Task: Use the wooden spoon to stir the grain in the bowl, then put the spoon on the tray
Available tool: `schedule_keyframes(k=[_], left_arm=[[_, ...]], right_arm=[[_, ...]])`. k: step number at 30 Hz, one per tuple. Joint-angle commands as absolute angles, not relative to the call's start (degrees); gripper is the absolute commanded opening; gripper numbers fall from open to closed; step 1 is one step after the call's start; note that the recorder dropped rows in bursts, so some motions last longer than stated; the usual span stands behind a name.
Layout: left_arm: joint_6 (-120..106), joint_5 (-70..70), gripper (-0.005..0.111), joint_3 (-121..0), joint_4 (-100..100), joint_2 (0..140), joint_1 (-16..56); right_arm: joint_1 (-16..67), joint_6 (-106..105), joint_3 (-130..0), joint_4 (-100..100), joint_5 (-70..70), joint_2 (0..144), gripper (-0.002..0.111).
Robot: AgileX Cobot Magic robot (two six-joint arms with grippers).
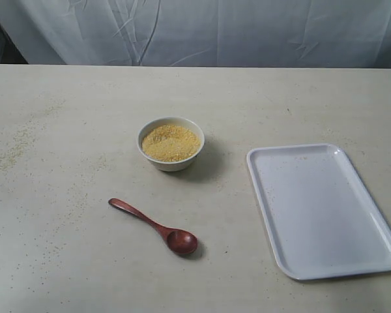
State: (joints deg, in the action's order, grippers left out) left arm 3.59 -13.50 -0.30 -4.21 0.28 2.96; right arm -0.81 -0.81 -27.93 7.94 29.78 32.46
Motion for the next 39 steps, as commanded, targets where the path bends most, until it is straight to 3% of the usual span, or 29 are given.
schedule_keyframes(k=[1, 6, 12, 22, 24, 30, 39], left_arm=[[3.8, -13.2, 0.000, 0.0, -4.1, 0.0, 2.9], [3.8, -13.2, 0.000, 0.0, -4.1, 0.0, 2.9], [3.8, -13.2, 0.000, 0.0, -4.1, 0.0, 2.9], [3.8, -13.2, 0.000, 0.0, -4.1, 0.0, 2.9], [3.8, -13.2, 0.000, 0.0, -4.1, 0.0, 2.9], [3.8, -13.2, 0.000, 0.0, -4.1, 0.0, 2.9], [3.8, -13.2, 0.000, 0.0, -4.1, 0.0, 2.9]], right_arm=[[-0.5, -10.3, -29.1, 25.1, 29.5, 44.5, -0.001], [1.3, -32.3, -35.5, 43.7, 41.8, 61.6, -0.001], [18.4, -32.9, -48.4, 41.8, 43.3, 77.9, -0.001], [46.1, -14.1, -74.4, 14.3, 45.7, 103.5, -0.001], [49.8, -9.5, -80.0, 7.3, 49.3, 108.3, 0.005], [54.3, -6.8, -91.0, 1.6, 53.1, 119.1, 0.039], [54.4, -5.3, -95.1, 1.6, 48.8, 126.4, 0.041]])
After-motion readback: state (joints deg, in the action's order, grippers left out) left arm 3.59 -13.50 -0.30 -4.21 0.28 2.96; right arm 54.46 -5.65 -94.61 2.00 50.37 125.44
